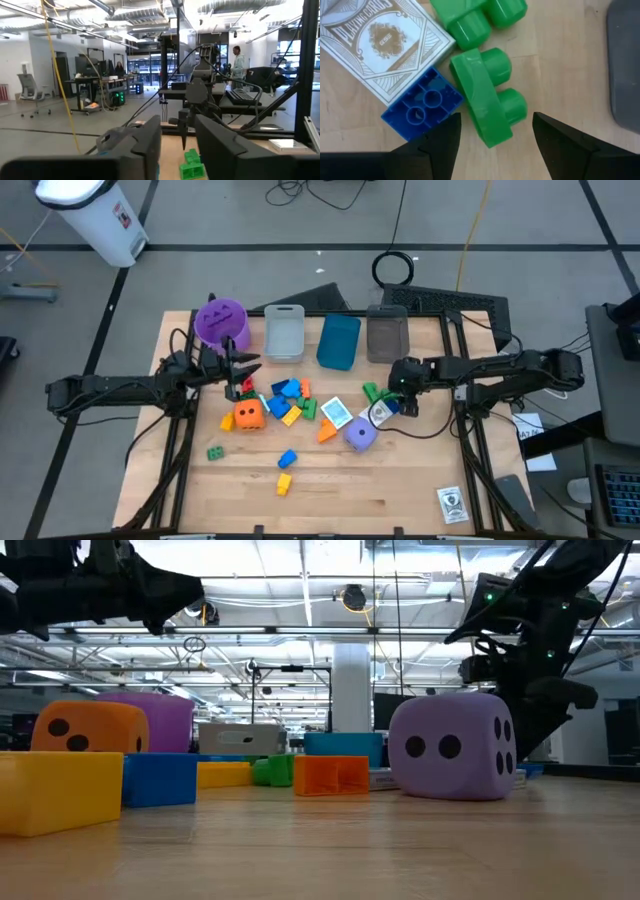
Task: Pick & Place Toys
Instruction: Put the green game piece into the gray bin
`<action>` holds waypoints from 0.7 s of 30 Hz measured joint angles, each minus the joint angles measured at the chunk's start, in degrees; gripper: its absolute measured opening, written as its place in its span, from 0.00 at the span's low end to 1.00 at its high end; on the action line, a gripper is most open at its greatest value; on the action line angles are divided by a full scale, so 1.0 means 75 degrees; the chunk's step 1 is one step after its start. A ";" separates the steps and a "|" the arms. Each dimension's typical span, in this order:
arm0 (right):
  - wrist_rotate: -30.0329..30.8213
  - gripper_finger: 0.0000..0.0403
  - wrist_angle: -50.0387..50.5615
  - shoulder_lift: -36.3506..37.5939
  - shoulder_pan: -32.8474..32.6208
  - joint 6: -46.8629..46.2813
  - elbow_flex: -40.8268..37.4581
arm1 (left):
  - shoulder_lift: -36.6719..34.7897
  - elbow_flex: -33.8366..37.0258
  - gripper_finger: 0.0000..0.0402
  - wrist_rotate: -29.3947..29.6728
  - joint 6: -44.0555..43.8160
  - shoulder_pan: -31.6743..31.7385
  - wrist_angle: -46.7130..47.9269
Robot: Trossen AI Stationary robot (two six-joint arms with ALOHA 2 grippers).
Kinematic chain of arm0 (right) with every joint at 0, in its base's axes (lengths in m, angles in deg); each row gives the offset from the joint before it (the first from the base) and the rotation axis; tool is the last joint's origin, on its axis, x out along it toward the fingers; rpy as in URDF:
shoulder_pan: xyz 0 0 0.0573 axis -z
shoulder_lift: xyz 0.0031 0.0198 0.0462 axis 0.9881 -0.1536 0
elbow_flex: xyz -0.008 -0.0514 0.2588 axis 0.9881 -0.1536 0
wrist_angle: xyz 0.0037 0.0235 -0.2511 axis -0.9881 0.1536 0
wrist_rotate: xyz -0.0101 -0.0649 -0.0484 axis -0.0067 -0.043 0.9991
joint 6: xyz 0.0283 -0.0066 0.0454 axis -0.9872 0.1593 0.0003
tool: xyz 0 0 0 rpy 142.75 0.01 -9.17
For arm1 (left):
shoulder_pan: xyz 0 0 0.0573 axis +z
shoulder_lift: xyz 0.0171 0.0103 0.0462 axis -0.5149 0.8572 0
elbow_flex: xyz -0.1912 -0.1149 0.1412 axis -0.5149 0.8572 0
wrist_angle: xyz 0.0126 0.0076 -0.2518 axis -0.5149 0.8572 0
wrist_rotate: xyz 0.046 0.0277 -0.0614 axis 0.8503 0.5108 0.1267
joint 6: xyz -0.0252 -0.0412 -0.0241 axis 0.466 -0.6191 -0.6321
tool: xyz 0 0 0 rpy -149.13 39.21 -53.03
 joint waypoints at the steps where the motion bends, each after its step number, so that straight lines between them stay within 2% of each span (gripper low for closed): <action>1: 0.0010 0.59 -0.0022 -0.0043 0.0009 0.0056 0.0000 | -0.0001 0.0000 0.37 -0.0020 -0.0017 0.0037 -0.0003; 5: 0.0026 0.59 -0.0090 -0.0212 0.0169 0.0108 0.0000 | 0.0000 0.0000 0.46 -0.0021 -0.0045 0.0159 -0.0017; 9: 0.0030 0.59 -0.0329 -0.0417 0.0404 0.0116 -0.0003 | 0.0000 -0.0003 0.51 -0.0019 -0.0042 0.0190 -0.0017; 21: -0.0035 0.59 -0.1199 -0.0849 0.0594 0.1111 -0.0003 | -0.0003 -0.0003 0.52 -0.0036 -0.0153 0.0190 0.0038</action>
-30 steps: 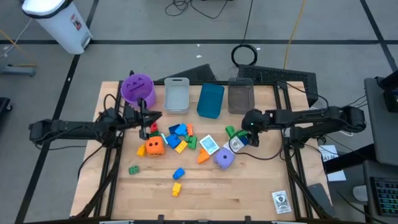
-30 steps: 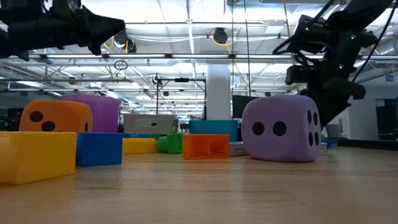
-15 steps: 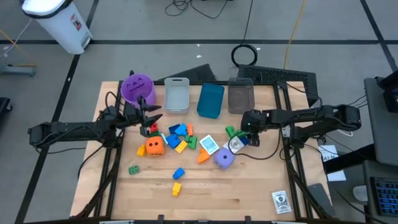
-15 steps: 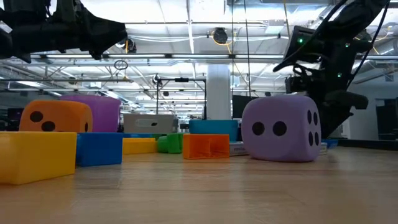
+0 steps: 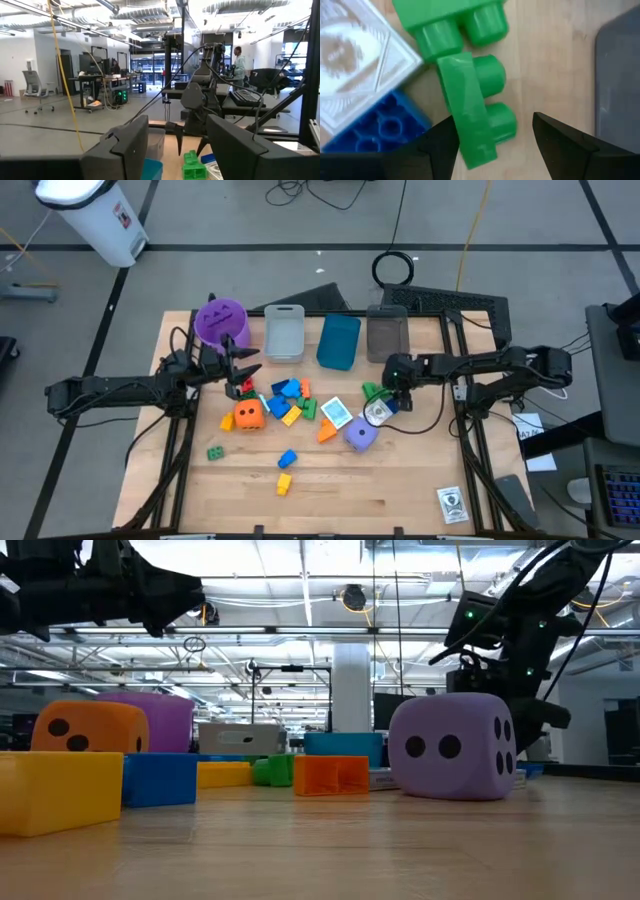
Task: Pick & Place Toys
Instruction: Put the green game piece into the gray bin
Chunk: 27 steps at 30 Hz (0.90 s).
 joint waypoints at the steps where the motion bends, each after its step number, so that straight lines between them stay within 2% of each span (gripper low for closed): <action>1: -0.0068 0.59 -0.0089 -0.0024 0.0000 -0.0003 0.0000 | 0.0003 0.0000 0.52 0.0000 -0.0003 0.0000 0.0018; 5: -0.0572 0.59 -0.0101 -0.0023 0.0076 -0.0035 0.0000 | 0.0003 0.0000 0.52 -0.0002 0.0000 0.0000 0.0023; 10: -0.0618 0.59 -0.0094 -0.0053 0.0237 -0.0233 0.0000 | 0.0003 0.0000 0.52 -0.0003 0.0000 0.0000 0.0021; 13: -0.0977 0.57 -0.0127 -0.0053 0.0369 -0.0227 0.0000 | 0.0003 0.0000 0.52 -0.0003 0.0000 0.0000 0.0021; 18: -0.1399 0.47 -0.0252 -0.0050 0.0571 -0.0228 0.0000 | 0.0001 0.0000 0.52 -0.0003 0.0000 0.0000 0.0029; 27: -0.1590 0.29 -0.0349 -0.0050 0.0606 -0.0210 0.0000 | 0.0003 0.0000 0.52 0.0000 0.0003 0.0000 0.0061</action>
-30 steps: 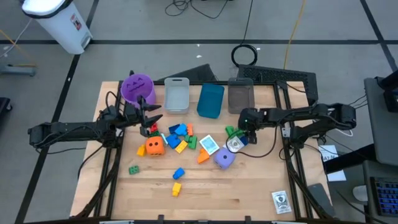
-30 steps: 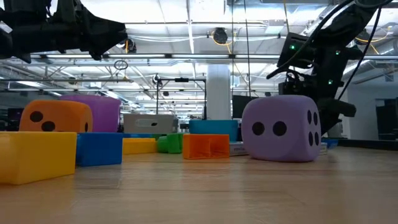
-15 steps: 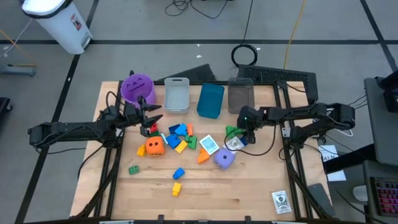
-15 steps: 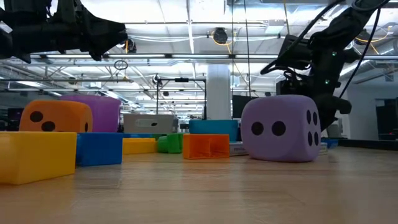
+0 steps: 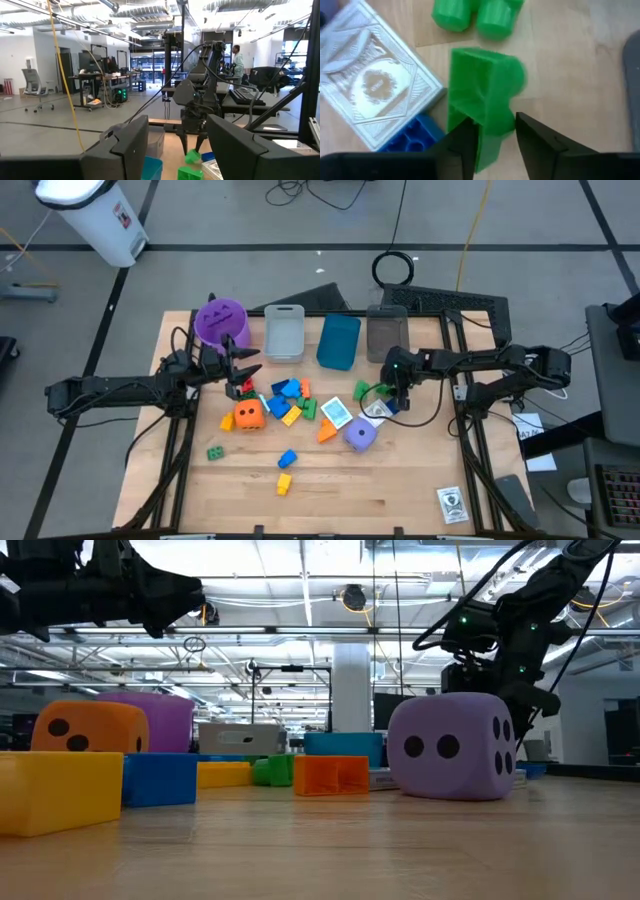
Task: Pick & Place Toys
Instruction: Put the green game piece into the gray bin
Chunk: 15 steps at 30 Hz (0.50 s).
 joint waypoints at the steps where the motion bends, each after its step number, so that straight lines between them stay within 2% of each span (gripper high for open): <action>1: -0.0001 0.27 -0.0023 0.0000 -0.0003 -0.0013 0.0000 | 0.0000 0.0000 0.52 0.0000 0.0000 0.0000 0.0000; 11: -0.0001 0.04 -0.0093 0.0004 -0.0006 -0.0053 0.0000 | 0.0000 0.0000 0.52 0.0000 0.0000 0.0000 0.0001; 15: -0.0004 0.03 -0.0223 0.0047 -0.0009 -0.0088 0.0000 | 0.0000 0.0000 0.52 0.0000 0.0006 0.0000 0.0001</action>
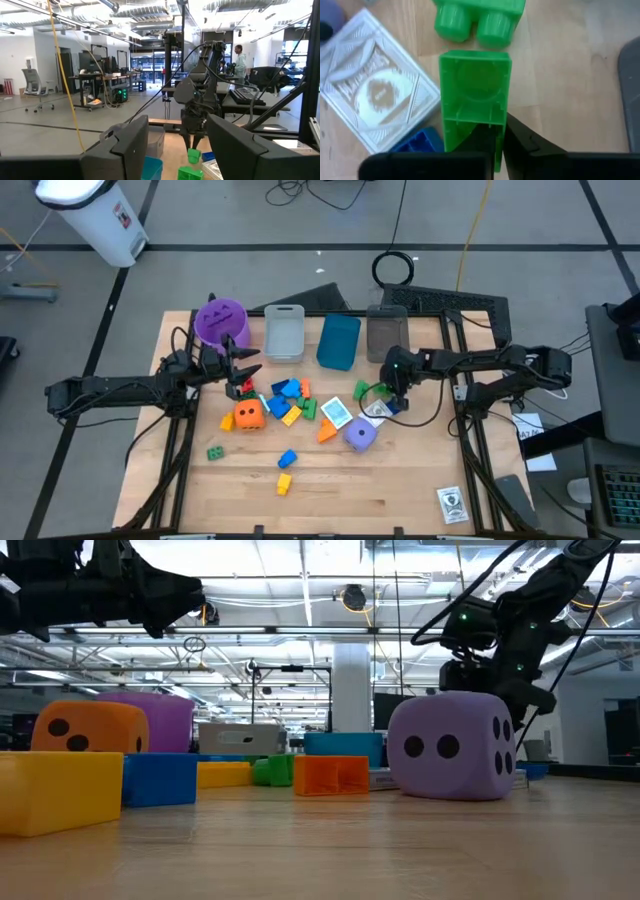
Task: Pick & Place Toys
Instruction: Put the green game piece into the gray bin
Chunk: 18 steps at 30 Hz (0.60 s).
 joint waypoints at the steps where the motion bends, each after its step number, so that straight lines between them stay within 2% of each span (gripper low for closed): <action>1: 0.0003 0.04 -0.0075 0.0010 0.0000 -0.0082 0.0000 | -0.0002 0.0000 0.52 0.0000 0.0001 0.0000 0.0000; 4: -0.0013 0.06 -0.0426 0.0168 -0.0010 -0.0361 -0.0003 | 0.0000 0.0000 0.52 0.0000 0.0020 0.0000 0.0001; 7: -0.0420 0.05 -0.0910 0.0421 -0.0015 -0.0537 -0.0003 | 0.0000 0.0000 0.52 0.0005 0.0023 -0.0001 0.0002; 14: -0.1425 0.03 -0.3377 0.0996 -0.0017 -0.1328 -0.0003 | 0.0182 -0.0225 0.52 -0.0128 0.0436 -0.0006 0.0160; 18: -0.1569 0.03 -0.4833 0.1019 -0.0037 -0.1621 -0.0003 | 0.0691 -0.1003 0.52 -0.0178 0.0806 -0.0027 0.1186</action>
